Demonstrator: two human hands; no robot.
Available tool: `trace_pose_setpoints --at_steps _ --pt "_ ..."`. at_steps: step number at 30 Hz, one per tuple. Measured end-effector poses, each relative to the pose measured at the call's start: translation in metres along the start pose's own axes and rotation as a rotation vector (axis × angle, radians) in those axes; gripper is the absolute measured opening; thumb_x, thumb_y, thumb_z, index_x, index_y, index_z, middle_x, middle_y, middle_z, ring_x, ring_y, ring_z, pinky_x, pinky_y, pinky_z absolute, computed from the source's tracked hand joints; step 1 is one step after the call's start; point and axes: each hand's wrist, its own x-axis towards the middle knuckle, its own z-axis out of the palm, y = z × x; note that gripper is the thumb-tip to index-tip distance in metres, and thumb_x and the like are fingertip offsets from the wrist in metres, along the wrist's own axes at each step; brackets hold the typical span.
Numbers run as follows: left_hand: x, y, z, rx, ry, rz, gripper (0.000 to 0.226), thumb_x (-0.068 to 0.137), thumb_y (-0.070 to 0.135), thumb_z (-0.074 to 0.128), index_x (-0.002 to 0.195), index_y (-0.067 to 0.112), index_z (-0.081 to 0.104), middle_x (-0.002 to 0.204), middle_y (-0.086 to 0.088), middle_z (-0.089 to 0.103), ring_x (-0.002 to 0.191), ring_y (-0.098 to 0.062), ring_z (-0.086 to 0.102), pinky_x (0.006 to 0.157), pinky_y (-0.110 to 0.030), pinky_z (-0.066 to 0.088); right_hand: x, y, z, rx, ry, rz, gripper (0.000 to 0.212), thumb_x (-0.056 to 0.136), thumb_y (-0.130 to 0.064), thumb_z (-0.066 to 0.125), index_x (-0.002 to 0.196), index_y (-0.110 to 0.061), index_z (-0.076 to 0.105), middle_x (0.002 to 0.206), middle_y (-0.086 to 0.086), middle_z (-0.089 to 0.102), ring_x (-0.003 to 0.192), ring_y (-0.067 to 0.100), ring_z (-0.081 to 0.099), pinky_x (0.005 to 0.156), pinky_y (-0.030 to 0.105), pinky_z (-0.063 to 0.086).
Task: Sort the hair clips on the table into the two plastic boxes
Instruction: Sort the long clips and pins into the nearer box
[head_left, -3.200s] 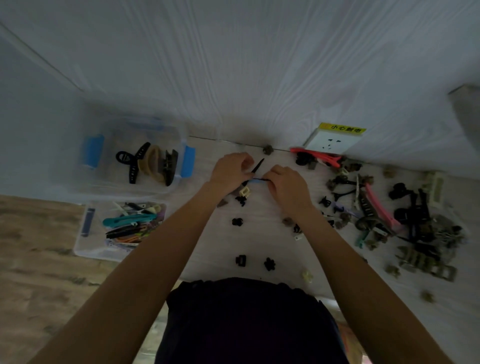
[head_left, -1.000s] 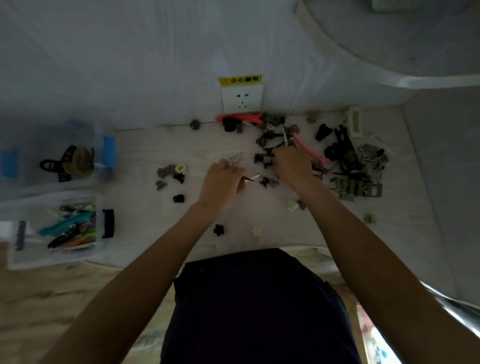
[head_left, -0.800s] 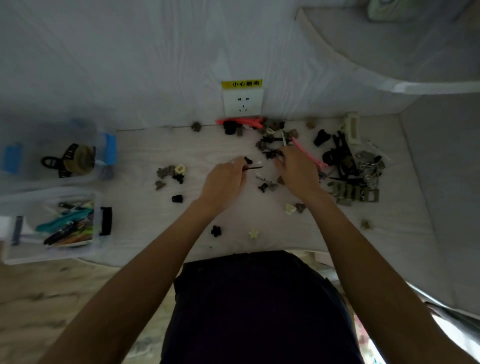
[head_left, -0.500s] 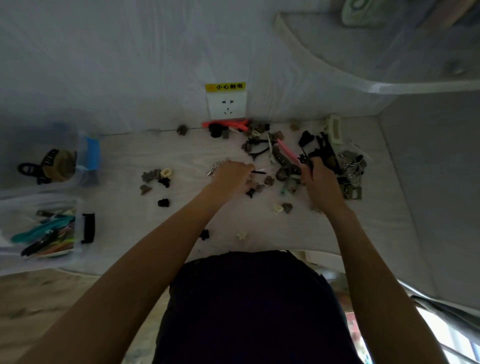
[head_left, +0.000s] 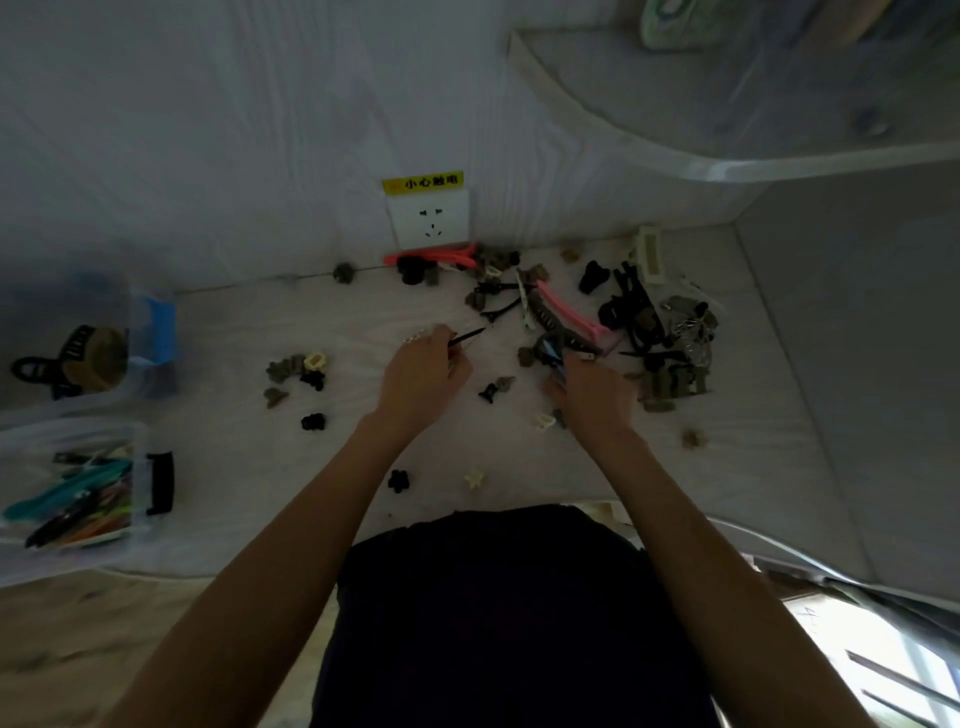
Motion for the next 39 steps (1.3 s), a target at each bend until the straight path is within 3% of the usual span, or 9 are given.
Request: trace_pose_setpoints --at_steps 7,12,16,22,24,28,31,35,39 --pt "0.015 0.006 -0.006 0.089 -0.023 0.013 0.027 0.095 0.021 0.043 0.117 0.006 0.051 0.084 -0.016 0.065 0.071 -0.031 0.059 0.060 -0.033 0.040 0.003 -0.009 0.003 0.072 -0.030 -0.020 0.022 0.091 -0.024 0.049 0.103 -0.007 0.057 0.098 0.016 0.065 0.087 0.033 0.061 0.062 0.032 0.041" --pt "0.042 0.007 -0.009 0.277 0.019 0.009 0.029 0.098 0.031 0.037 0.109 0.007 0.049 0.083 -0.013 0.066 0.067 -0.028 0.054 0.065 -0.032 0.033 0.005 -0.013 0.001 0.067 -0.039 -0.057 0.032 0.091 -0.035 0.051 0.109 -0.009 0.054 0.099 0.012 0.064 0.089 0.031 0.061 0.063 0.032 0.041" --pt "0.065 0.006 -0.008 0.281 0.030 -0.041 0.044 0.093 0.042 0.045 0.123 0.009 0.046 0.092 -0.012 0.065 0.081 -0.030 0.061 0.076 -0.037 0.043 0.013 -0.007 -0.014 0.015 -0.016 -0.089 0.023 0.094 -0.030 0.046 0.103 -0.009 0.052 0.092 0.012 0.065 0.081 0.029 0.061 0.059 0.029 0.036" --pt "0.083 0.004 -0.005 0.369 -0.119 -0.106 0.051 0.086 0.047 0.056 0.121 0.011 0.048 0.104 -0.011 0.065 0.094 -0.029 0.061 0.077 -0.034 0.046 0.033 0.016 -0.046 0.077 0.125 -0.032 0.022 0.094 -0.028 0.047 0.098 -0.008 0.054 0.079 0.011 0.060 0.071 0.030 0.058 0.056 0.030 0.033" --pt "0.083 0.000 -0.003 0.398 -0.174 -0.128 0.050 0.086 0.051 0.054 0.120 0.013 0.050 0.108 -0.010 0.064 0.098 -0.028 0.061 0.081 -0.034 0.045 0.048 0.017 -0.043 0.100 0.128 -0.037 0.023 0.093 -0.029 0.048 0.096 -0.006 0.054 0.086 0.013 0.060 0.074 0.031 0.058 0.057 0.030 0.031" --pt "0.079 -0.011 -0.007 0.420 -0.214 -0.119 0.039 0.091 0.044 0.049 0.115 0.014 0.054 0.111 -0.011 0.063 0.101 -0.028 0.059 0.090 -0.035 0.040 0.070 0.014 -0.028 0.054 0.066 -0.058 0.033 0.095 -0.030 0.047 0.113 -0.003 0.054 0.119 0.020 0.051 0.088 0.035 0.057 0.061 0.031 0.035" --pt "0.073 -0.023 -0.015 0.350 -0.208 -0.099 0.035 0.090 0.041 0.051 0.110 0.013 0.056 0.110 -0.012 0.064 0.101 -0.029 0.059 0.090 -0.034 0.039 0.074 0.009 -0.020 0.028 0.015 -0.053 0.035 0.095 -0.030 0.045 0.117 -0.003 0.050 0.118 0.022 0.052 0.092 0.034 0.056 0.063 0.032 0.037" --pt "0.059 -0.023 -0.027 0.107 -0.135 -0.096 0.041 0.093 0.038 0.049 0.121 0.008 0.051 0.116 -0.015 0.061 0.100 -0.033 0.058 0.087 -0.037 0.041 0.074 0.004 -0.015 0.117 0.021 -0.024 0.033 0.096 -0.029 0.043 0.113 0.000 0.046 0.103 0.023 0.059 0.080 0.035 0.058 0.055 0.033 0.035" --pt "0.038 -0.016 -0.036 -0.121 -0.027 -0.090 0.026 0.098 0.031 0.040 0.105 0.007 0.046 0.084 -0.004 0.050 0.072 -0.021 0.047 0.064 -0.031 0.033 0.071 -0.003 -0.017 0.169 -0.015 -0.037 0.028 0.096 -0.024 0.042 0.106 0.001 0.050 0.105 0.024 0.056 0.085 0.037 0.056 0.062 0.039 0.040"
